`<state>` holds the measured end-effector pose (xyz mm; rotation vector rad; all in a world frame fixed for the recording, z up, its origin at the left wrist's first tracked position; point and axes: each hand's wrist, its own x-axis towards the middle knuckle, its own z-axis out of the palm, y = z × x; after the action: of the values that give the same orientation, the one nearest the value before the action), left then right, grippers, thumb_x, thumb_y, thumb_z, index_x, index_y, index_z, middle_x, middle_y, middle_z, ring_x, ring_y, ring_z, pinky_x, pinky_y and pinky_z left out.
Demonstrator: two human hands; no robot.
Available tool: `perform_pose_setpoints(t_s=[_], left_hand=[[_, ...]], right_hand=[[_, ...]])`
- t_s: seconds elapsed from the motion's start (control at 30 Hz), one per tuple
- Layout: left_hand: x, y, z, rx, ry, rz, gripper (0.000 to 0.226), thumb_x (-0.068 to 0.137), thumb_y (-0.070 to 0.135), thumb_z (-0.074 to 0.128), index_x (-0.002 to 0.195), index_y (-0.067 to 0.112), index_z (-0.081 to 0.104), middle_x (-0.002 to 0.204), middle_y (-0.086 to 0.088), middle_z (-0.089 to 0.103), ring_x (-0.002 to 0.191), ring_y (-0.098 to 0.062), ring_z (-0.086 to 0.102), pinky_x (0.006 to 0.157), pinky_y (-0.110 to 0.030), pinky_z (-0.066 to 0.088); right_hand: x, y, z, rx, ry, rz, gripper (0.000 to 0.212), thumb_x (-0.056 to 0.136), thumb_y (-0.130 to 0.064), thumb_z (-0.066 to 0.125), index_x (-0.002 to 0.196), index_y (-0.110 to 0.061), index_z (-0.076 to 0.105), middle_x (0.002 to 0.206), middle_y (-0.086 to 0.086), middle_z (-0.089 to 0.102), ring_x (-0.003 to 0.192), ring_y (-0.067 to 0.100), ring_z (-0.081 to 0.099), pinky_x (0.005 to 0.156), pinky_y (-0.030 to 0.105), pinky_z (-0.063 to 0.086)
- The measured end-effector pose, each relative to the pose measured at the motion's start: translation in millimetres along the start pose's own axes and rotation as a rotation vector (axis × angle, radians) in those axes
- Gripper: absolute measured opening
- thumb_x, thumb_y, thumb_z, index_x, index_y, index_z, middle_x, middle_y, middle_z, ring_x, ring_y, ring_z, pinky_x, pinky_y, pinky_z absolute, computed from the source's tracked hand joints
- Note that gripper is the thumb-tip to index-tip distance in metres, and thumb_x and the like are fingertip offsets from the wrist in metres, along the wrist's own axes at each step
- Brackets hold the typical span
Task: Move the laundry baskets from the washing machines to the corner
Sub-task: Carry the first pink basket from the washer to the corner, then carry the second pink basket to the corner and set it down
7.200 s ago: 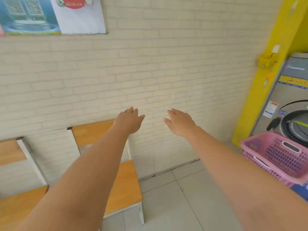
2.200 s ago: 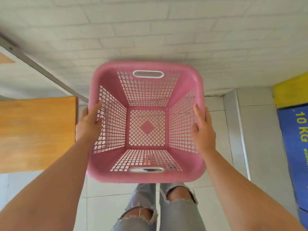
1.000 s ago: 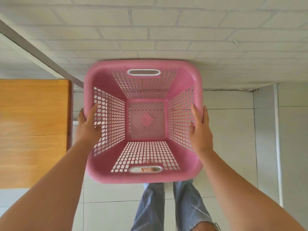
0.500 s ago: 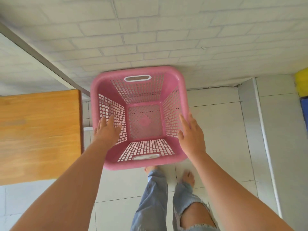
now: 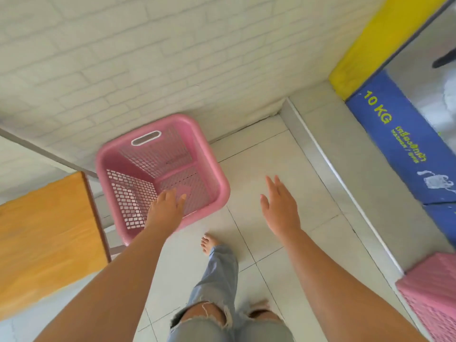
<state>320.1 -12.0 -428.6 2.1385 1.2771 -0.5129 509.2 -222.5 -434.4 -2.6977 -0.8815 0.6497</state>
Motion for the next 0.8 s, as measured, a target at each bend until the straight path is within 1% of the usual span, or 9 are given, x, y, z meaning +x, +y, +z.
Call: perform_pose_setpoints(t_s=[0.13,0.2,0.3,0.4,0.43,0.47,0.53,0.6,0.8], left_hand=[[-48,57,21,0.096,-0.07,0.166,0.054,0.104,0.04,0.03,0.143,0.004,0.041,0.143,-0.021,0.046,0.13,-0.037,0.047,0.107,-0.048,0.038],[-74,84,34,0.137,-0.101,0.258,0.051,0.104,0.036,0.029,0.144,0.007,0.041,0.138,-0.021,0.052,0.122,-0.035,0.054,0.104,-0.047,0.043],[-117,122,53,0.151,-0.118,0.358,0.048,0.103,0.035,0.031,0.14,0.006,0.043,0.133,-0.022,0.055,0.114,-0.037,0.059,0.098,-0.05,0.048],[-160,158,76,0.194,-0.107,0.464,0.051,0.102,0.042,0.031,0.142,0.014,0.045,0.142,-0.017,0.05,0.12,-0.035,0.058,0.104,-0.05,0.044],[-174,169,84,0.219,-0.105,0.486,0.052,0.102,0.044,0.031,0.143,0.016,0.044,0.145,-0.015,0.048,0.123,-0.034,0.056,0.108,-0.049,0.04],[-186,180,93,0.245,-0.106,0.506,0.053,0.102,0.046,0.03,0.145,0.018,0.043,0.148,-0.013,0.046,0.129,-0.033,0.051,0.112,-0.047,0.035],[-206,201,112,0.254,-0.142,0.54,0.054,0.102,0.045,0.032,0.147,0.016,0.04,0.15,-0.013,0.042,0.137,-0.032,0.042,0.114,-0.043,0.028],[-223,222,132,0.244,-0.184,0.573,0.053,0.102,0.042,0.035,0.147,0.014,0.039,0.15,-0.014,0.041,0.137,-0.032,0.04,0.112,-0.041,0.029],[-260,284,180,0.288,-0.263,0.702,0.053,0.101,0.044,0.036,0.147,0.017,0.04,0.15,-0.009,0.041,0.137,-0.027,0.04,0.112,-0.04,0.031]], right_hand=[[-79,58,-31,0.016,0.054,0.098,0.056,0.101,-0.03,0.038,0.153,-0.015,0.023,0.16,0.009,0.021,0.146,0.024,0.024,0.115,0.036,0.027],[-122,89,-43,0.038,0.078,0.157,0.057,0.102,-0.032,0.036,0.153,-0.015,0.022,0.161,0.008,0.021,0.146,0.023,0.024,0.116,0.036,0.026],[-188,134,-56,0.098,0.118,0.263,0.056,0.102,-0.034,0.034,0.153,-0.015,0.022,0.16,0.007,0.023,0.146,0.023,0.026,0.116,0.034,0.025],[-249,172,-64,0.142,0.156,0.365,0.056,0.102,-0.036,0.033,0.153,-0.014,0.022,0.16,0.007,0.023,0.145,0.022,0.027,0.116,0.032,0.023],[-267,183,-66,0.156,0.169,0.399,0.057,0.102,-0.037,0.033,0.153,-0.014,0.023,0.16,0.007,0.024,0.145,0.021,0.027,0.116,0.031,0.022],[-284,193,-67,0.171,0.184,0.432,0.057,0.102,-0.037,0.033,0.153,-0.013,0.023,0.16,0.007,0.024,0.145,0.022,0.028,0.116,0.031,0.022],[-315,212,-69,0.202,0.219,0.493,0.056,0.102,-0.036,0.035,0.152,-0.012,0.025,0.159,0.008,0.026,0.144,0.022,0.029,0.116,0.03,0.022],[-342,228,-70,0.224,0.247,0.546,0.056,0.102,-0.036,0.035,0.152,-0.013,0.025,0.159,0.007,0.027,0.144,0.022,0.029,0.116,0.031,0.022],[-399,279,-67,0.364,0.323,0.755,0.054,0.102,-0.036,0.036,0.152,-0.015,0.027,0.16,0.004,0.025,0.145,0.022,0.027,0.116,0.034,0.022]])
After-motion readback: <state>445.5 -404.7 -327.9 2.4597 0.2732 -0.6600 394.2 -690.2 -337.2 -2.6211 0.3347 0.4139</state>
